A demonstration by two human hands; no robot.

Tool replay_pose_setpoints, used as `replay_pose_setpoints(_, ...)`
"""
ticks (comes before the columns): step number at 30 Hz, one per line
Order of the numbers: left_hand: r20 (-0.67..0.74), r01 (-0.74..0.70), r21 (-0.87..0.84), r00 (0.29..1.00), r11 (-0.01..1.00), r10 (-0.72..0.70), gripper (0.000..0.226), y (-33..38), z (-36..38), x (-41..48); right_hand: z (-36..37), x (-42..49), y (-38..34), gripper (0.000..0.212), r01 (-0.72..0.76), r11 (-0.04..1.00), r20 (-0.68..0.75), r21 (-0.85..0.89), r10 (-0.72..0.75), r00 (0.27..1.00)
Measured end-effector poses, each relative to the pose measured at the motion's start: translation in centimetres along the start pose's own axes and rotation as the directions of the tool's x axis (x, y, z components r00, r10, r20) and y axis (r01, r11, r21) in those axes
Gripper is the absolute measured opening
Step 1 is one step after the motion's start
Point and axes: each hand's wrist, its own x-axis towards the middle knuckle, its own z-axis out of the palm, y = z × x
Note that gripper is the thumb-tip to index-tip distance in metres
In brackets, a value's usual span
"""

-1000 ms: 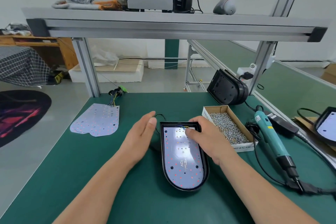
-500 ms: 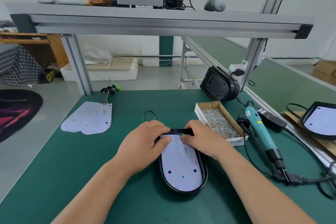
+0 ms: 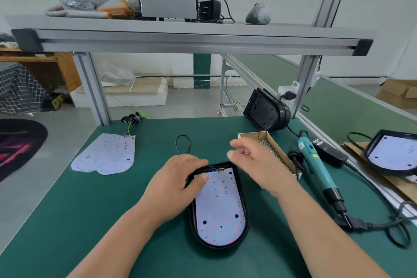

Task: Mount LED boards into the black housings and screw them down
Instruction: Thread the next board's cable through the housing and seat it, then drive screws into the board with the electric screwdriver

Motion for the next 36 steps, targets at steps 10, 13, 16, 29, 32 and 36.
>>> replay_pose_setpoints(10, -0.06, 0.053, 0.12, 0.997, 0.991, -0.046, 0.07, 1.1, -1.0, -0.1, -11.6, -2.6, 4.8, 0.022, -0.206, 0.848, -0.468, -0.489, -0.056, 0.882)
replay_pose_setpoints(13, -0.093, 0.054, 0.165, 0.995, 0.985, -0.039, 0.069, 1.6, -1.3, 0.0, -12.6, -3.8, 7.2, 0.035, -0.316, 0.794, -0.434, -0.519, 0.074, 0.898)
replay_pose_setpoints(16, -0.126, 0.035, 0.224, 0.992, 0.974, -0.007, 0.063, 1.8, -1.6, -0.1, -13.3, -4.4, 8.4, 0.046, -0.382, 0.697, -0.319, -0.606, 0.227, 0.92)
replay_pose_setpoints(29, 0.145, -0.262, 0.329, 0.963, 0.907, 0.226, 0.028, 11.1, 3.2, 5.0, -13.8, -4.1, 8.0, 0.021, -0.131, 0.807, -0.288, 0.575, 0.35, 0.891)
replay_pose_setpoints(32, 0.266, -0.289, 0.441, 0.946, 0.85, 0.184, 0.024, 13.5, 6.0, 8.4, -13.4, -4.0, 7.4, 0.014, -0.067, 0.679, -0.226, 0.731, 0.334, 0.915)
replay_pose_setpoints(36, 0.375, -0.282, 0.554, 0.925, 0.783, 0.068, 0.019, 15.1, 8.6, 11.5, -12.9, -3.9, 7.4, 0.015, -0.013, 0.592, -0.196, 0.806, 0.287, 0.938)
